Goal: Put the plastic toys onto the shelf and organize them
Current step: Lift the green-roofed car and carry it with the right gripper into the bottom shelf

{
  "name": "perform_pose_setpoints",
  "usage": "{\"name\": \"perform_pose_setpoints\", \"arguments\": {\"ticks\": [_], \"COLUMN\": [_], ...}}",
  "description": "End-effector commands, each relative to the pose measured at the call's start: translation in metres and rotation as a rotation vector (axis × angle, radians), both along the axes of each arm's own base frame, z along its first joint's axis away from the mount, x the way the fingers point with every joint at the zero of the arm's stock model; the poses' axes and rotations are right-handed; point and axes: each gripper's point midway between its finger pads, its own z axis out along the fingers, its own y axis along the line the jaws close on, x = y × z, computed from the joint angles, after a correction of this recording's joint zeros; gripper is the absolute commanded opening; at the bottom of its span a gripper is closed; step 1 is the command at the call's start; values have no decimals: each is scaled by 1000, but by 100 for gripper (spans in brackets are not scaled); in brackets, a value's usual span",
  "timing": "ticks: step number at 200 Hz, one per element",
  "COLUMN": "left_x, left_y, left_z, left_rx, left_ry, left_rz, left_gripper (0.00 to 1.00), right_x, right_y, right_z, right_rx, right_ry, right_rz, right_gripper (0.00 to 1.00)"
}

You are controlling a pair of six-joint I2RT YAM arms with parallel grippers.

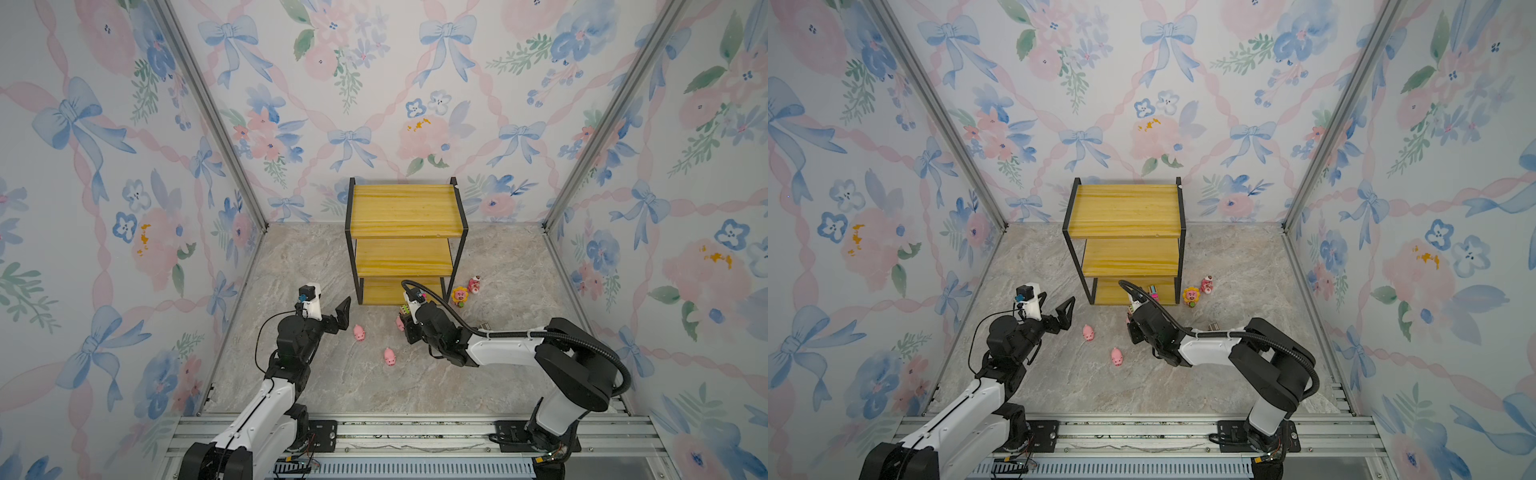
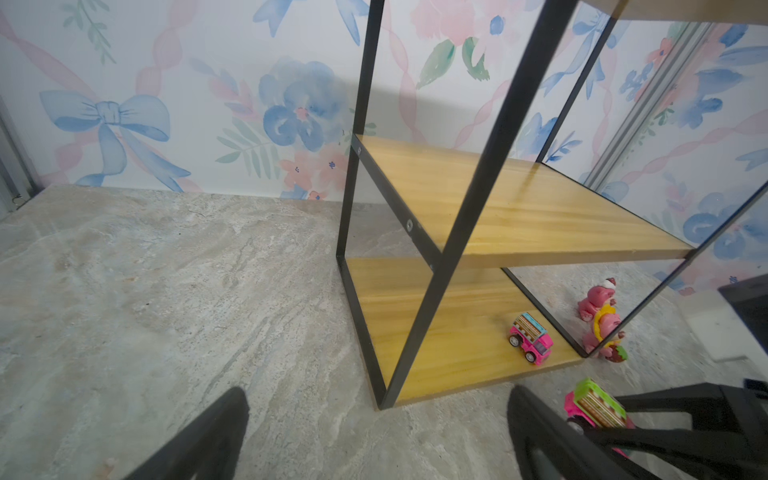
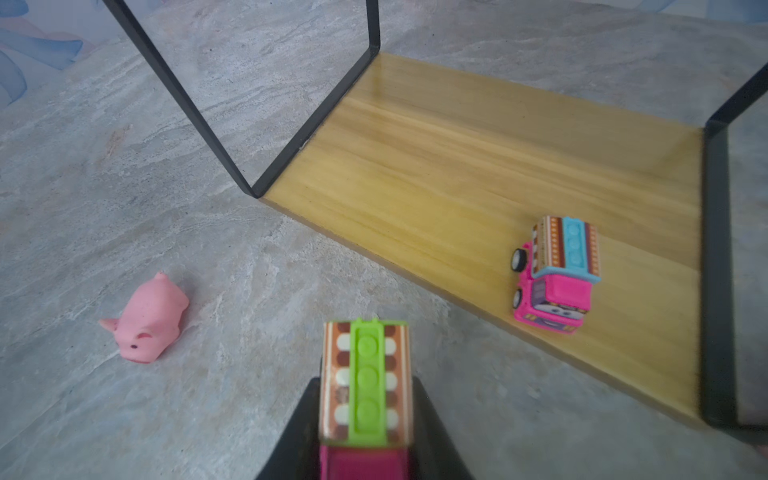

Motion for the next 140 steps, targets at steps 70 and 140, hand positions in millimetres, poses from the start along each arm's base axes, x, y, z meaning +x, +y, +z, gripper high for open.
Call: {"name": "perform_pose_setpoints", "arguments": {"ticks": [70, 140], "left_x": [-30, -40], "left_y": [-20, -26], "left_z": [-26, -39], "left_rx": [-100, -111], "left_ry": [66, 90], "left_rz": [-116, -144], "left_gripper": [98, 98], "right_x": [14, 33], "right_y": [36, 50], "right_z": [11, 11], "right_rx": [57, 54], "right_ry": [-88, -133], "right_rz": [1, -33], "right_gripper": [22, 21]}}
